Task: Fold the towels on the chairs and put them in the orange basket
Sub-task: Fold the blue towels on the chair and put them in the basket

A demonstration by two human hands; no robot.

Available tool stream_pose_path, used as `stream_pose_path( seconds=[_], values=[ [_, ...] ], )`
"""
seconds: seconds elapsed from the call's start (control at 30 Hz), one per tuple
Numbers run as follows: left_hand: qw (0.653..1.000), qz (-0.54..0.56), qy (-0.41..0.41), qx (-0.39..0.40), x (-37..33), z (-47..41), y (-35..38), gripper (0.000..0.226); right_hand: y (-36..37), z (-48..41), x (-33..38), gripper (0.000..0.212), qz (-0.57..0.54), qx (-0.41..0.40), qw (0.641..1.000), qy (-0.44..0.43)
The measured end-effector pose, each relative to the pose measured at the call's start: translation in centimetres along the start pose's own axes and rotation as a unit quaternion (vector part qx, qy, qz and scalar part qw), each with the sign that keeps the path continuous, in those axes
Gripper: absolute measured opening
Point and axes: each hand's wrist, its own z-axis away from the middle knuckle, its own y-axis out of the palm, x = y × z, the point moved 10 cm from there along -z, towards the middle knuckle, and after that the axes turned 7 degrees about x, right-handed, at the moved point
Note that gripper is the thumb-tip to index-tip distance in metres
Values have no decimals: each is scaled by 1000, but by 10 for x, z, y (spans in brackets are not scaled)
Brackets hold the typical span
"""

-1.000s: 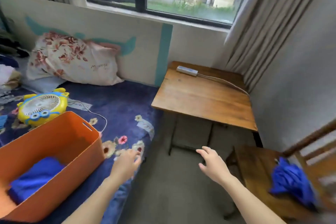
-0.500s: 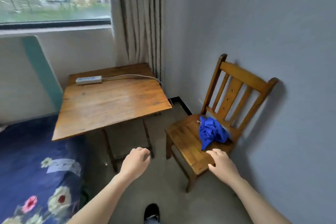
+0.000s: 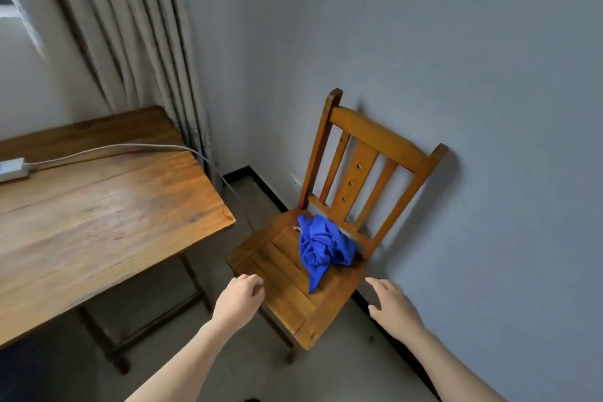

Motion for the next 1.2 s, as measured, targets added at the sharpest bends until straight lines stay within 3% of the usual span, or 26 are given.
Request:
stream_pose_path(
  seconds=[0.27, 0.33, 0.5, 0.73, 0.97, 1.2],
  values=[
    [996, -15, -28, 79, 13, -23, 29, 24, 17, -22, 1, 55, -11, 36, 999, -3],
    [994, -12, -47, 98, -25, -94, 69, 23, 7, -86, -66, 54, -45, 63, 997, 7],
    [990, 10, -84, 112, -34, -103, 71, 27, 3, -108, -58, 54, -38, 82, 996, -14],
    [970, 152, -183, 46, -70, -143, 65, 27, -12, -192, -72, 49, -33, 127, 990, -51],
    [957, 148, -248, 35, -43, -148, 74, 29, 38, -234, -65, 49, -39, 191, 979, -58],
    [953, 165, -249, 55, -22, -186, 87, 27, 63, -299, -57, 44, -114, 153, 982, 0]
  ],
)
